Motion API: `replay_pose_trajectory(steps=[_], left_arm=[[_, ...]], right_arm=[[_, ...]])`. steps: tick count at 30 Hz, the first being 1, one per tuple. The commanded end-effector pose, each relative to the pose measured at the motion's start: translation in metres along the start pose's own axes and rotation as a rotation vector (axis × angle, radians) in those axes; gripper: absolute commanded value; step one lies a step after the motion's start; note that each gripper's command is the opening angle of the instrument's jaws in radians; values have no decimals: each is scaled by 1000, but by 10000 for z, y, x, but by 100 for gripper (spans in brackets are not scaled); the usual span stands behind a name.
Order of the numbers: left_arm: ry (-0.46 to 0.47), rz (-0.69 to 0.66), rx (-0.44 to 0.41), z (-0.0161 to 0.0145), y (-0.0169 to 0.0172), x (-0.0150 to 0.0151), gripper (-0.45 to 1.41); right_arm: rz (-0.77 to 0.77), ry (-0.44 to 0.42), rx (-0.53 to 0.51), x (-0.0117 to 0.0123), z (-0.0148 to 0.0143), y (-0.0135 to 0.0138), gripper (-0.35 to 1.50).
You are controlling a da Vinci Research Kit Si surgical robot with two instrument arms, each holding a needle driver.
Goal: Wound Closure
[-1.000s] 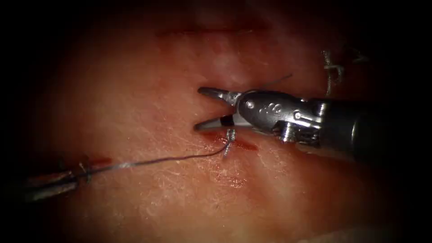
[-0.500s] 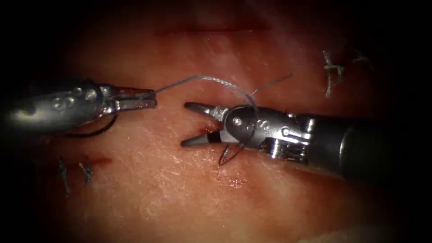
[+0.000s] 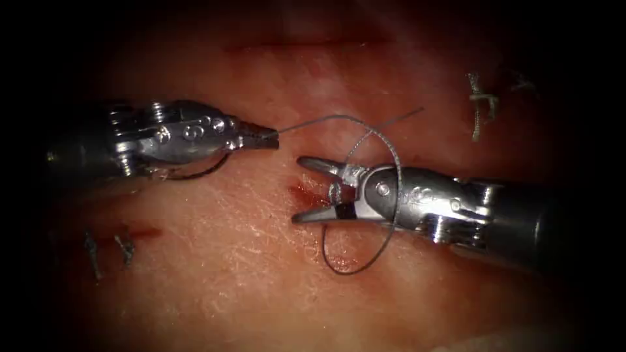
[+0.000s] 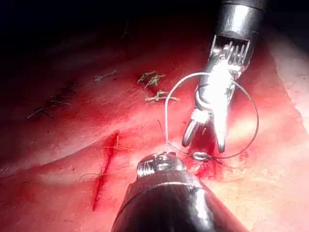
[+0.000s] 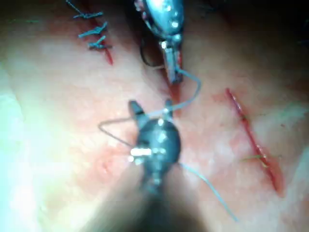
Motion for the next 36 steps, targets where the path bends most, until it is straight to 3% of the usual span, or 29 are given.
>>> replay_pose_trajectory(steps=[1, 12, 14, 18, 22, 29, 36], left_arm=[[0, -2, -3, 12, -4, 2, -45], [-27, 10, -24, 77, -7, 0, -45], [-31, 16, -27, 83, -5, -5, -45], [-35, 14, -30, 89, 2, -12, -45], [-35, 21, -36, 91, 13, -12, -45], [-32, 24, -44, 90, 36, -5, -45], [-28, 27, -55, 86, 48, 3, -45]], right_arm=[[-3, 5, 0, -4, 1, -1, 91], [26, 80, -45, 11, -11, 5, 91], [47, 105, -69, 14, -19, 9, 78], [152, 84, -183, 11, -32, 16, 69], [312, 86, -274, -8, -34, 27, 67], [553, 106, -383, -51, -23, 35, 86], [799, 123, -409, -88, -13, 34, 78]])
